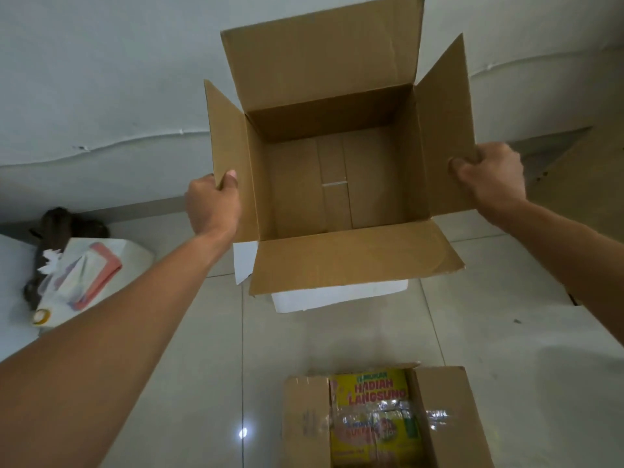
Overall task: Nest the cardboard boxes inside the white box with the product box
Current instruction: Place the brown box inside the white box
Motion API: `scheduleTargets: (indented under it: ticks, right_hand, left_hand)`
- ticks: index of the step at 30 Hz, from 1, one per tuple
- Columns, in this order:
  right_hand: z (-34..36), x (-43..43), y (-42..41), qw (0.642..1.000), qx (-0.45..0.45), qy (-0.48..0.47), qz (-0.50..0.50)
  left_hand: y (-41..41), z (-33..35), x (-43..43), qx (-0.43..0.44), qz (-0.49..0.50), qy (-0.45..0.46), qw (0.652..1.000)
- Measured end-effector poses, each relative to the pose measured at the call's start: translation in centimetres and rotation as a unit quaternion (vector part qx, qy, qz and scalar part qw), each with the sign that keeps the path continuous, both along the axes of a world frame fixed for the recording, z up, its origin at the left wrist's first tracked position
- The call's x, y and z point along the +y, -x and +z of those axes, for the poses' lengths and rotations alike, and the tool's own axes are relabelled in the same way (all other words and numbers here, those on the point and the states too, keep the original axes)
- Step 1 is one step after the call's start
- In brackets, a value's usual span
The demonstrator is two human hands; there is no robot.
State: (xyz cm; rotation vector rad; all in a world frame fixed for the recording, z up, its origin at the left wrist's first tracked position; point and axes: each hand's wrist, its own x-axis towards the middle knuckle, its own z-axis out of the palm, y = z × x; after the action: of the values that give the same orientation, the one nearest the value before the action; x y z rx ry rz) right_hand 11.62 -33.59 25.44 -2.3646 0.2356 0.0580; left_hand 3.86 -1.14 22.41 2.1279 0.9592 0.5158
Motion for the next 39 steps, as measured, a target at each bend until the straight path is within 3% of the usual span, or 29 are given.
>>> scheduleTargets:
  ticks: [7, 14, 24, 39]
  right_hand:
    - [-7.7, 0.5, -2.9, 0.999, 0.015, -0.028, 0.026]
    - [-13.3, 1.5, -4.6, 0.999, 0.032, -0.003, 0.032]
    - [-18.4, 2.5, -7.0, 0.995, 0.058, 0.053, 0.054]
    - [-24.4, 4.7, -8.5, 0.989, 0.098, 0.083, 0.073]
  left_hand:
    - [-2.2, -6.5, -0.1, 0.026, 0.017, -0.026, 0.999]
    - [-3.0, -11.6, 1.1, 0.030, 0.035, 0.013, 0.999]
    - [-3.8, -16.7, 1.9, 0.064, -0.011, 0.044, 0.997]
    - [-5.1, -21.9, 3.5, 0.106, -0.001, 0.044, 0.993]
